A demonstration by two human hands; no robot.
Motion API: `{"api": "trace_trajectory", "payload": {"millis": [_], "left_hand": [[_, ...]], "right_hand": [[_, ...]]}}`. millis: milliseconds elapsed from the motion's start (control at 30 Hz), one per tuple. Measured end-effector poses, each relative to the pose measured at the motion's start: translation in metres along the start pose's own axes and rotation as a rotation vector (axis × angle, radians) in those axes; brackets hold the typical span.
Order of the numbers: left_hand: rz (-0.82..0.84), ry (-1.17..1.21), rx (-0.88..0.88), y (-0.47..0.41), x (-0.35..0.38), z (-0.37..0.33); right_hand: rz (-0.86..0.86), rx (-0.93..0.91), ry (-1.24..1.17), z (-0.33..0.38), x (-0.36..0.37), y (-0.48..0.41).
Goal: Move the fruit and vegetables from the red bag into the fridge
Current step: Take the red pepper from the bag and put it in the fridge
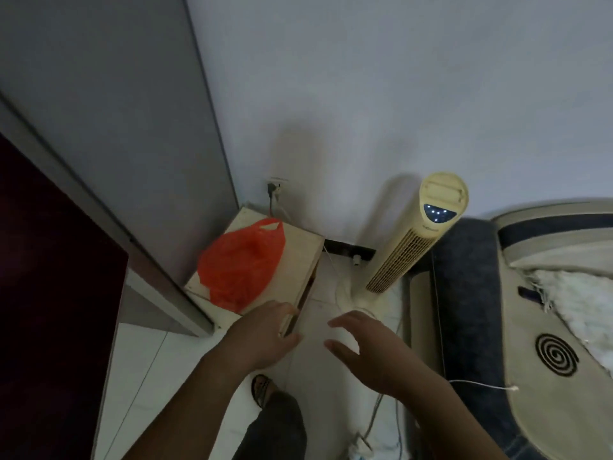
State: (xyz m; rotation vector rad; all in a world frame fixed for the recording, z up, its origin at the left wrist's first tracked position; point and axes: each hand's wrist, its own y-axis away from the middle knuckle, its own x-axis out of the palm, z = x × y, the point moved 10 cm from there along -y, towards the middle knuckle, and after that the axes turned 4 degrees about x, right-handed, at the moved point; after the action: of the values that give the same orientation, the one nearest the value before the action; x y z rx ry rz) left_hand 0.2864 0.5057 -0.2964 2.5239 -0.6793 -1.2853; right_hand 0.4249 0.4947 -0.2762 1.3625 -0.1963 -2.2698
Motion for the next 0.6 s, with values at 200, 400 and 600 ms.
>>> {"api": "trace_trajectory", "payload": {"millis": [200,400,600], "left_hand": [[0.004,0.018,-0.097,-0.092,-0.065,0.074],[-0.035,-0.038,-0.265,-0.106,-0.099,0.161],[-0.133,-0.078,-0.34,-0.129,-0.105,0.201]], "right_hand": [[0.073,0.011,0.055,0.007,-0.013,-0.105],[0.239,-0.125,0.148,0.037,0.01,-0.195],[0.314,-0.352,0.165,0.079,0.039,-0.291]]}}
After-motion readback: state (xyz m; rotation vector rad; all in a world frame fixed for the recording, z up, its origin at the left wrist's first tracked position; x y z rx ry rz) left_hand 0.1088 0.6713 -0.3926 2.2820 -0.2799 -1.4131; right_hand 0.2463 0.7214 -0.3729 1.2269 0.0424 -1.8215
